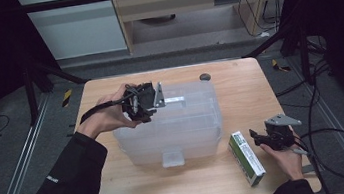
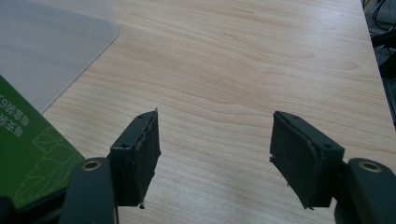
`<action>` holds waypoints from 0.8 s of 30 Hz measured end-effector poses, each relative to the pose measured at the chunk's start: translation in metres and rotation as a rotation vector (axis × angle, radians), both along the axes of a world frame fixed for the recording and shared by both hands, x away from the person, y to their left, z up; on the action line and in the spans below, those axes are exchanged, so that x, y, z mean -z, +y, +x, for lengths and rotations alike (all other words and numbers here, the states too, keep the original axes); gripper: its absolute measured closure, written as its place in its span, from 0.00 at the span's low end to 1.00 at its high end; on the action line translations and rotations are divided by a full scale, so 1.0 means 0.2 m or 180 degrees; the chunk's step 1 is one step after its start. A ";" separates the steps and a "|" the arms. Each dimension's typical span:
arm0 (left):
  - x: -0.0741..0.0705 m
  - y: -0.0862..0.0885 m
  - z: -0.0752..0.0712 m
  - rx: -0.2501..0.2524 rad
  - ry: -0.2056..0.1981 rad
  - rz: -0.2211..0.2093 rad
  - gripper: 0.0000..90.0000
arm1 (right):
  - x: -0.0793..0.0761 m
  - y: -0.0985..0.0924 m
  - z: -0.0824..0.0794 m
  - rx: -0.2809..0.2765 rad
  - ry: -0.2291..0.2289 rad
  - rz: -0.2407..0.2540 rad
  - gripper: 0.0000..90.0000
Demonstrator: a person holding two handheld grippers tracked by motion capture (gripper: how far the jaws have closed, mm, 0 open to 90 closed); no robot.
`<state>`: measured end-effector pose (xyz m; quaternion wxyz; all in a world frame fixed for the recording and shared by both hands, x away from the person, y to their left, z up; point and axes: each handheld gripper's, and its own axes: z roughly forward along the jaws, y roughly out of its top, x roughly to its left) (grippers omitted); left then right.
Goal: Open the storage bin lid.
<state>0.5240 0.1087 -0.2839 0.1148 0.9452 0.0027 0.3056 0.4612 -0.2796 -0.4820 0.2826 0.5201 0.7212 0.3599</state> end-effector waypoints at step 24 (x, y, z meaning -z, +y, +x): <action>0.02 -0.06 0.01 0.0081 -0.0078 0.0194 0.71 | 0.00 0.00 0.00 -0.0019 0.0038 -0.0020 0.38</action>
